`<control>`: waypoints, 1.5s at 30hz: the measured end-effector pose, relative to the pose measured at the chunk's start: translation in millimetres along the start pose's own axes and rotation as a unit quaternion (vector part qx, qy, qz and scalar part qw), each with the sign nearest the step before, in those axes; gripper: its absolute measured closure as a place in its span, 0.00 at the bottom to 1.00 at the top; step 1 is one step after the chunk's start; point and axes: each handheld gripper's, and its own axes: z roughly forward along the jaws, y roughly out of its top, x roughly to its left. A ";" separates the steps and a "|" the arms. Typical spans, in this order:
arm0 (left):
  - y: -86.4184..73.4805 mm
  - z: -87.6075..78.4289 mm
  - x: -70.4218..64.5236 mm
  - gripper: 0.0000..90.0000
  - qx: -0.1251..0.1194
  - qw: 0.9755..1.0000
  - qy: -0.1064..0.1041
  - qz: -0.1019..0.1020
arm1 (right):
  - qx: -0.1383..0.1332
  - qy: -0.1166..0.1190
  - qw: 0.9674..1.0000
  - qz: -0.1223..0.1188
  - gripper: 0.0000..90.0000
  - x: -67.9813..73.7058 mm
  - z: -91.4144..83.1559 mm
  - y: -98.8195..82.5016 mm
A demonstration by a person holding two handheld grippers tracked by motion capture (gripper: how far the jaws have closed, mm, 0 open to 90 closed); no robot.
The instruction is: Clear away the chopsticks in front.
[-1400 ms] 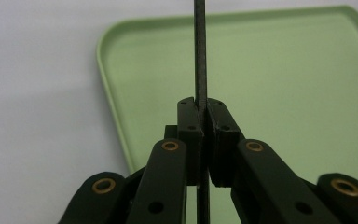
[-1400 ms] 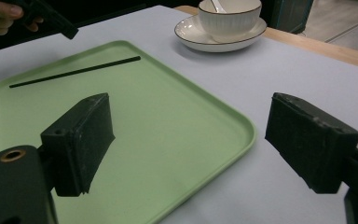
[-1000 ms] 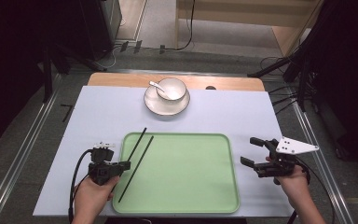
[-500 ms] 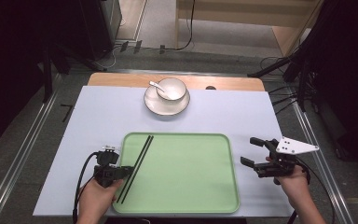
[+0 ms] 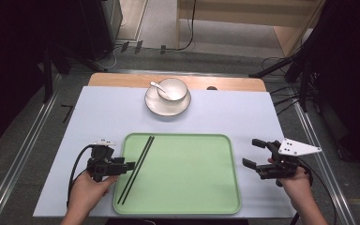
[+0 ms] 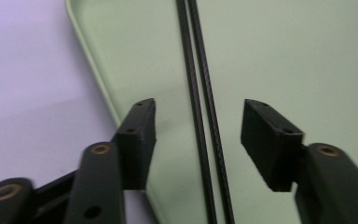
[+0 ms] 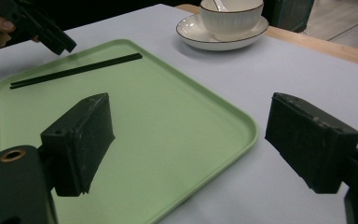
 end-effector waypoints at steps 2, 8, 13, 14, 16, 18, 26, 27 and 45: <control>3.7 -6.3 6.0 0.43 -0.008 1.000 -0.002 0.017 | 0.000 0.000 1.000 0.001 0.17 0.0 -0.1 -0.4; 7.8 -26.0 31.8 0.38 -0.031 0.999 -0.001 0.027 | 0.002 -0.002 1.000 0.005 0.17 -0.5 -0.6 -1.4; 2.7 -36.6 50.3 0.36 -0.053 0.997 0.000 0.051 | 0.004 -0.003 1.000 0.006 0.17 -0.9 -0.9 -2.0; 1.4 -38.2 54.1 0.36 -0.054 0.997 0.000 0.050 | 0.005 -0.004 1.000 0.007 0.17 -0.9 -1.0 -2.2; -0.2 -39.9 58.7 0.36 -0.057 0.997 0.000 0.051 | 0.005 -0.004 1.000 0.007 0.17 -1.0 -1.0 -2.3; -2.5 -42.6 64.7 0.36 -0.062 0.997 0.001 0.052 | 0.005 -0.004 1.000 0.009 0.17 -0.7 -1.1 -2.8; -14.9 -56.3 80.6 0.31 -0.126 0.987 0.001 0.104 | 0.006 -0.006 1.000 0.010 0.17 -0.5 -1.7 -3.6; -15.9 -58.0 81.3 0.31 -0.131 0.986 -0.003 0.106 | 0.006 -0.006 1.000 0.010 0.17 -0.5 -1.9 -3.6; -21.3 -77.0 84.3 0.27 -0.184 0.968 -0.046 0.165 | -0.012 -0.007 1.000 0.012 0.17 0.5 -6.7 -3.1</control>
